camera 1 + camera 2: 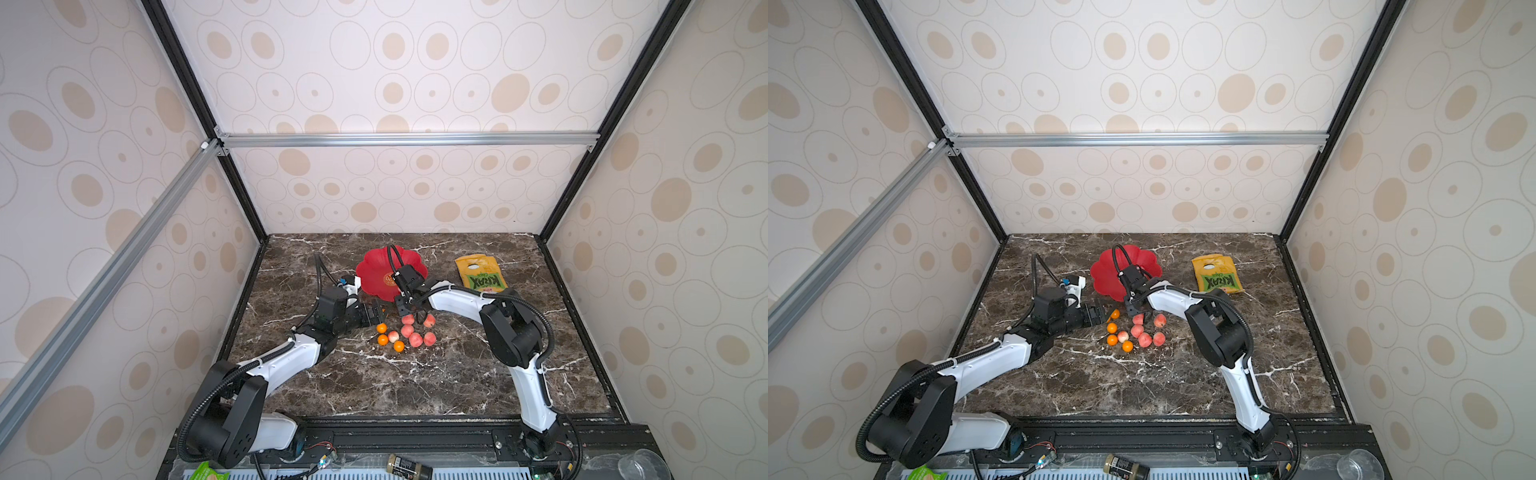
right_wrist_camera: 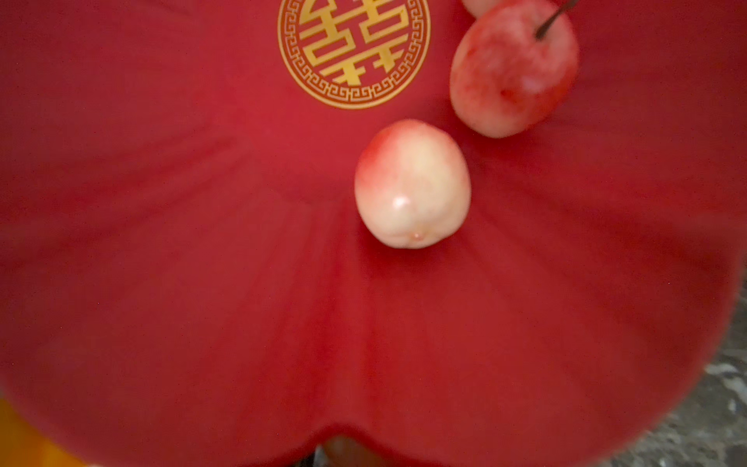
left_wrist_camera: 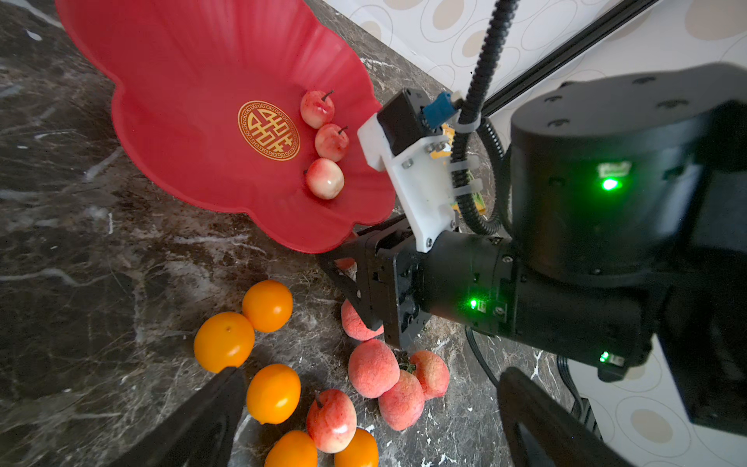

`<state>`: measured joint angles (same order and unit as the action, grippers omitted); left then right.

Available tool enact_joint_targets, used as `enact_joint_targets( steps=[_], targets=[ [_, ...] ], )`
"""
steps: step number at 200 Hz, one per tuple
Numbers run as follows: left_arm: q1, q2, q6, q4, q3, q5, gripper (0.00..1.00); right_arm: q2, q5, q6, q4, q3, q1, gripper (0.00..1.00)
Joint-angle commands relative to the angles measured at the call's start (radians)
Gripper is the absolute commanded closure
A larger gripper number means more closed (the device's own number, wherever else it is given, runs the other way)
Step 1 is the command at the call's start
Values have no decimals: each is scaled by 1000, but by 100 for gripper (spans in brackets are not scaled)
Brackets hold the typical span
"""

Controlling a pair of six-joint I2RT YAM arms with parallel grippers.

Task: Arrange fruit in a fruit bowl
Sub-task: Move the fruit to the center of the table.

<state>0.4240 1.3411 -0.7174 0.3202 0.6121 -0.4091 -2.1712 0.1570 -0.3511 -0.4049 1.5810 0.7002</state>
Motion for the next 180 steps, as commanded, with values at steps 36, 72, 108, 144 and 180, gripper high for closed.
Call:
enact_joint_targets(
  steps=[36,72,108,144,180],
  targets=[
    [10,1,-1,13,37,1,2,28,15,1,-25,-2,-3,55],
    [21,1,1,13,40,3,2,86,28,1,-15,-60,-4,55],
    [34,7,1,19,40,3,2,136,40,4,-9,-107,-7,55],
    [41,14,2,19,44,4,2,153,36,0,-3,-127,-9,56],
    [42,18,4,16,48,5,2,148,28,-2,4,-126,-9,56]
  ],
)
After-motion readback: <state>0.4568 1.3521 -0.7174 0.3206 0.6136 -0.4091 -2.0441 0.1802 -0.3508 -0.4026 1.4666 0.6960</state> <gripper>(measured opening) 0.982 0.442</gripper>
